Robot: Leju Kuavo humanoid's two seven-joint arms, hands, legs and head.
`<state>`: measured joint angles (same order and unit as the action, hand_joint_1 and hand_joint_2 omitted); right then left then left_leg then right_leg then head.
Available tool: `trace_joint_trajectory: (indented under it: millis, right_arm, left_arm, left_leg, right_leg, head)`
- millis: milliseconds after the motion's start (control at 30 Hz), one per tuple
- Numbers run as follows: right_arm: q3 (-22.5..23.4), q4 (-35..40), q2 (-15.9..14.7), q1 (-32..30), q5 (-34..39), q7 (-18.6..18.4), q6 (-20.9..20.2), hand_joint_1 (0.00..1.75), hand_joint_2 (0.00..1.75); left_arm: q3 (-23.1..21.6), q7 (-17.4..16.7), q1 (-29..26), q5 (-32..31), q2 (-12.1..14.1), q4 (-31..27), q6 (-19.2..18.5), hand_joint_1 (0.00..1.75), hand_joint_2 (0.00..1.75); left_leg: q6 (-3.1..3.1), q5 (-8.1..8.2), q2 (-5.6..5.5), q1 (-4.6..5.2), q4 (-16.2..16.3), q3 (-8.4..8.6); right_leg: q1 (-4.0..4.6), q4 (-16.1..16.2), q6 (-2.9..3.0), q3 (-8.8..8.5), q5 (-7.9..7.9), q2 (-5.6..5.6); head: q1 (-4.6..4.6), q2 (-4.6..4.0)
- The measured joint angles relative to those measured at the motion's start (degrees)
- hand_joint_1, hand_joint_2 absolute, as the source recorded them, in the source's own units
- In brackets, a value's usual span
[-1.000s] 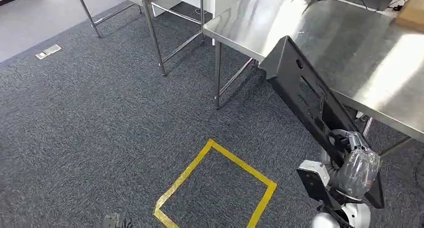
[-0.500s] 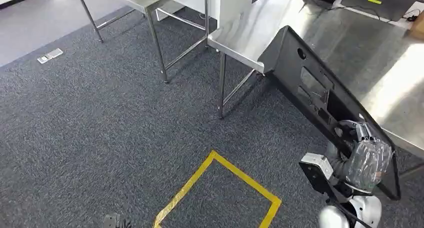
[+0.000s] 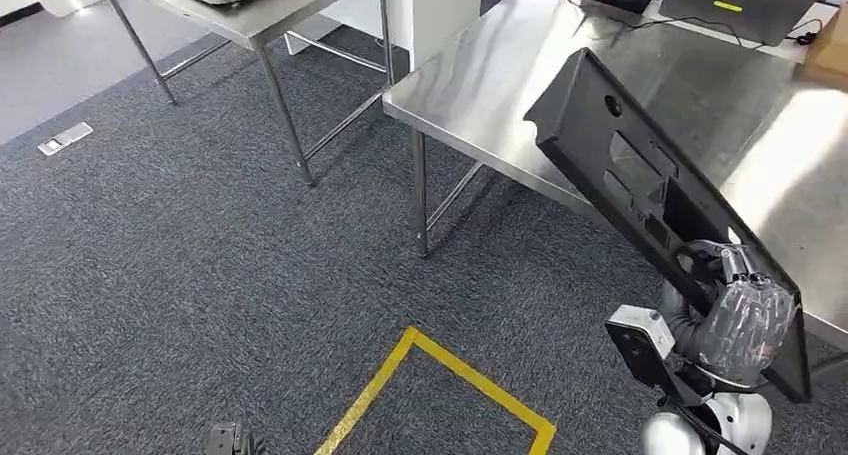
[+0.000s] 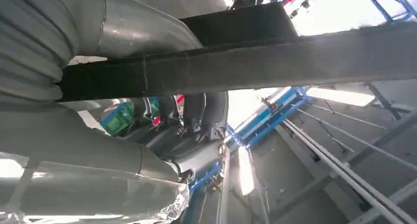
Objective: Take the parts from the cabinet and place them on the table.
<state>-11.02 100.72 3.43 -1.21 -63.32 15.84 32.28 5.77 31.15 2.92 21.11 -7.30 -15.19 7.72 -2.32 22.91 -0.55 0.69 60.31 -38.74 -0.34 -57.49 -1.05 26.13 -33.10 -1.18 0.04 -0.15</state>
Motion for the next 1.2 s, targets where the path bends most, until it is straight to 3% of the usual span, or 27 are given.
trace_joint_trajectory:
  millis: [67, 100, 167, 200, 233, 267, 300, 333, 367, 433, 467, 500, 533, 633, 667, 733, 767, 800, 833, 867, 933, 967, 1000, 1067, 1133, 1167, 1200]
  right_arm:
    - [-0.07, 0.00, 0.02, -0.14, -0.13, -0.02, 0.13, 1.75, 1.75]
    - [-0.11, 0.04, 0.02, -0.03, -0.15, -0.04, 0.17, 1.75, 1.75]
    - [-0.37, -0.15, 0.02, 0.12, -0.26, -0.04, 0.24, 1.75, 1.75]
    - [-0.46, -0.18, 0.00, 0.11, -0.28, -0.04, 0.33, 1.75, 1.75]
    - [-0.50, -0.35, -0.11, 0.06, -0.28, -0.04, 0.35, 1.75, 1.75]
    - [-0.50, -0.50, -0.13, 0.03, -0.28, -0.04, 0.37, 1.75, 1.75]
    - [-0.50, -0.68, -0.20, 0.02, -0.31, -0.04, 0.37, 1.75, 1.75]
    - [-0.54, -0.83, -0.24, 0.03, -0.31, -0.04, 0.42, 1.75, 1.75]
    - [-0.63, -0.94, -0.31, 0.04, -0.31, -0.04, 0.46, 1.75, 1.75]
    - [-0.85, -1.14, -0.35, 0.03, -0.29, -0.04, 0.52, 1.75, 1.75]
    - [-1.05, -1.38, -0.39, 0.05, -0.28, -0.04, 0.72, 1.75, 1.75]
    - [-1.36, -1.42, -0.37, 0.16, -0.33, -0.04, 0.74, 1.75, 1.75]
    - [-1.46, -1.42, -0.35, 0.03, -0.33, -0.13, 0.76, 1.75, 1.75]
    - [-1.77, -1.46, -0.26, 0.24, -0.33, -0.19, 0.79, 1.75, 1.75]
    - [-1.88, -1.46, -0.26, 0.44, -0.35, -0.22, 0.79, 1.75, 1.75]
    - [-2.21, -1.46, -0.24, 0.47, -0.48, -0.24, 0.79, 1.75, 1.75]
    - [-2.38, -1.49, -0.24, 0.46, -0.50, -0.30, 0.74, 1.75, 1.75]
    - [-2.47, -1.53, -0.24, 0.42, -0.66, -0.50, 0.72, 1.75, 1.75]
    - [-2.56, -1.55, -0.24, 0.41, -0.66, -0.70, 0.72, 1.75, 1.75]
    - [-2.64, -1.55, -0.22, 0.41, -0.68, -0.74, 0.72, 1.75, 1.75]
    - [-2.95, -1.55, -0.13, 0.41, -0.85, -0.74, 0.63, 1.75, 1.75]
    - [-2.99, -1.55, -0.02, 0.43, -0.98, -0.74, 0.57, 1.75, 1.75]
    - [-3.04, -1.55, 0.02, 0.54, -1.03, -0.76, 0.53, 1.75, 1.75]
    - [-3.15, -1.55, 0.17, 0.46, -1.20, -0.76, 0.15, 1.75, 1.75]
    - [-3.28, -1.49, 0.31, 0.60, -1.49, -0.76, 0.00, 1.75, 1.75]
    - [-3.32, -1.49, 0.35, 0.74, -1.57, -0.74, -0.04, 1.75, 1.75]
    - [-3.36, -1.57, 0.35, 1.03, -1.60, -0.70, -0.22, 1.75, 1.75]
  left_arm:
    - [0.09, -0.02, 0.27, -0.13, -0.17, -0.11, -0.02, 0.00, 0.00]
    - [0.15, -0.04, 0.35, -0.13, -0.17, -0.15, -0.02, 0.00, 0.00]
    - [0.37, -0.04, 0.54, -0.13, -0.13, -0.17, -0.02, 0.00, 0.00]
    - [0.39, -0.04, 0.62, -0.13, -0.15, -0.17, -0.02, 0.00, 0.00]
    - [0.44, -0.04, 0.59, -0.13, -0.22, -0.17, -0.02, 0.00, 0.00]
    - [0.52, -0.04, 0.52, -0.13, -0.22, -0.17, -0.02, 0.00, 0.00]
    - [0.74, -0.07, 0.43, -0.13, -0.22, -0.17, -0.02, 0.00, 0.00]
    - [1.02, -0.07, 0.39, -0.13, -0.22, -0.17, -0.02, 0.00, 0.00]
    - [1.31, -0.06, 0.38, -0.13, -0.22, -0.17, -0.02, 0.00, 0.00]
    - [1.68, -0.07, 0.22, -0.13, -0.13, -0.17, -0.02, 0.00, 0.00]
    - [1.86, -0.07, 0.20, -0.13, -0.04, -0.17, -0.02, 0.00, 0.00]
    - [1.88, 0.00, 0.13, -0.13, -0.11, -0.17, -0.02, 0.00, 0.00]
    - [1.88, -0.02, 0.06, -0.13, -0.09, -0.20, -0.02, 0.00, 0.00]
    - [2.23, 0.07, 0.04, -0.13, -0.11, -0.20, -0.02, 0.00, 0.00]
    - [2.45, 0.09, 0.14, -0.13, -0.11, -0.20, 0.00, 0.00, 0.00]
    - [2.80, 0.11, 0.09, -0.13, -0.11, -0.20, -0.02, 0.00, 0.00]
    - [2.82, 0.11, -0.04, -0.17, -0.11, -0.20, -0.02, 0.00, 0.00]
    - [2.95, 0.11, -0.17, -0.22, -0.11, -0.20, -0.02, 0.00, 0.00]
    - [3.15, 0.11, -0.19, -0.24, -0.11, -0.20, -0.02, 0.00, 0.00]
    - [3.23, 0.11, -0.18, -0.33, -0.11, -0.20, -0.02, 0.00, 0.00]
    - [3.32, 0.11, -0.17, -0.46, -0.04, -0.20, -0.02, 0.00, 0.00]
    - [3.45, 0.11, -0.09, -0.48, 0.17, -0.20, -0.02, 0.00, 0.00]
    - [3.56, 0.24, 0.01, -0.57, 0.15, -0.24, -0.04, 0.00, 0.00]
    - [3.71, 0.24, -0.20, -0.57, 0.11, -0.24, -0.02, 0.00, 0.00]
    - [4.07, 0.26, -0.21, -0.57, -0.18, -0.26, -0.04, 0.00, 0.00]
    - [4.37, 0.28, -0.17, -0.55, -0.09, -0.24, -0.02, 0.00, 0.00]
    - [4.52, 0.28, -0.15, -0.55, -0.15, -0.24, -0.04, 0.00, 0.00]
  left_leg:
    - [-0.74, 0.20, 0.15, 0.22, -1.15, 0.76]
    - [-1.02, 0.03, -0.10, -0.20, -2.16, 2.04]
    - [-1.49, 0.39, -0.06, -0.39, -3.14, 3.43]
    - [-1.63, 0.70, -0.08, -0.49, -3.36, 3.83]
    - [-1.62, 1.23, -0.15, -0.55, -3.47, 4.30]
    - [-1.51, 1.73, -0.31, -0.67, -3.46, 4.80]
    - [-1.29, 2.32, -0.40, -0.79, -3.46, 5.55]
    - [-1.07, 2.88, -0.57, -0.92, -3.46, 6.24]
    - [-0.76, 3.44, -0.65, -1.13, -3.45, 7.05]
    - [0.07, 4.59, -0.74, -1.23, -3.47, 7.66]
    - [0.47, 5.22, -0.78, -1.14, -2.94, 8.72]
    - [0.92, 5.54, -0.74, -0.95, -3.25, 8.37]
    - [1.31, 5.62, -0.60, -0.96, -3.37, 8.72]
    - [1.98, 6.64, -0.12, -1.46, -1.60, 8.45]
    - [2.10, 8.04, 0.17, -1.46, 1.27, 7.19]
    - [2.40, 11.51, 0.26, -1.47, 10.05, 2.08]
    - [2.48, 12.49, 0.27, -1.47, 13.48, -0.41]
    - [2.38, 12.16, 0.28, -1.46, 14.62, -2.09]
    - [2.14, 10.41, 0.29, -1.45, 12.99, -2.14]
    - [1.79, 7.43, 0.30, -1.42, 9.04, -0.86]
    - [0.65, 1.28, 0.41, -1.10, -1.32, 3.08]
    - [0.42, 2.79, 0.55, -0.78, -1.44, 3.23]
    - [0.32, 2.96, 0.41, -0.42, -1.97, 3.22]
    - [-0.14, 2.36, 0.34, -0.13, -1.99, 3.41]
    - [-0.62, 1.63, 0.45, -0.71, -3.13, 4.69]
    - [0.16, 1.82, 0.09, -0.30, -3.05, 4.92]
    - [0.20, 1.88, 0.17, -0.12, -3.03, 4.91]
  right_leg:
    - [0.16, -0.50, -1.36, -1.14, 1.06, 0.04]
    - [0.29, -1.35, -1.51, -0.64, 0.94, 0.13]
    - [-0.08, -8.68, -1.12, 3.69, 1.18, 0.43]
    - [-0.26, -12.35, -1.33, 6.59, 0.40, 0.44]
    - [-0.27, -15.23, -0.82, 9.21, -1.95, 0.48]
    - [-0.44, -16.65, -1.02, 11.11, -3.78, 0.48]
    - [-0.74, -16.03, -1.65, 12.24, -4.24, 0.51]
    - [-1.04, -13.63, -2.53, 12.22, -3.05, 0.55]
    - [-1.46, -9.67, -3.91, 11.42, -0.34, 0.62]
    - [-2.23, -0.45, -5.99, 9.37, 7.79, 1.05]
    - [-1.77, -0.15, -5.13, 9.77, 8.02, 1.70]
    - [-1.11, -0.39, -3.30, 8.76, 7.99, 1.69]
    - [-1.07, -0.27, -2.30, 9.11, 8.39, 1.50]
    - [-1.54, 0.12, -0.55, 7.52, 8.14, 1.35]
    - [-1.44, 0.11, -0.08, 7.15, 7.84, 1.36]
    - [-1.01, 0.10, 0.69, 6.67, 7.29, 1.37]
    - [-0.81, 0.08, 1.01, 6.52, 7.07, 1.36]
    - [-0.56, 0.08, 1.27, 6.25, 6.82, 1.32]
    - [-0.42, 0.07, 1.24, 5.92, 6.57, 1.20]
    - [-0.30, 0.08, 1.23, 5.47, 6.24, 1.13]
    - [-0.16, 0.17, 0.93, 4.60, 5.53, 1.07]
    - [-0.02, 0.22, 0.83, 4.39, 5.47, 1.10]
    - [-0.06, 0.20, 0.42, 4.66, 5.30, 1.08]
    - [-0.22, 0.38, -0.09, 4.56, 5.07, 1.12]
    - [0.01, -0.08, -0.73, 4.73, 4.55, 1.21]
    - [0.40, 0.96, -0.38, 3.70, 5.56, 1.12]
    - [0.47, 1.30, -0.15, 3.20, 4.93, 1.16]
  head:
    - [-0.22, 0.00]
    - [-0.28, 0.00]
    - [0.00, 0.00]
    - [-0.07, 0.00]
    - [0.02, 0.00]
    - [-0.07, 0.00]
    - [-0.02, 0.00]
    - [-0.02, 0.00]
    - [-0.02, 0.00]
    - [0.15, 0.00]
    - [0.22, 0.00]
    - [0.18, 0.00]
    - [-0.05, 0.00]
    - [-0.04, 0.00]
    - [-0.15, 0.00]
    - [-0.24, 0.00]
    - [-0.31, 0.00]
    - [-0.24, 0.00]
    - [-0.28, 0.00]
    - [-0.26, 0.00]
    - [-0.26, 0.00]
    - [0.00, 0.00]
    - [-0.26, 0.00]
    - [-0.24, 0.00]
    - [-0.28, 0.00]
    - [0.20, 0.00]
    - [0.07, 0.00]
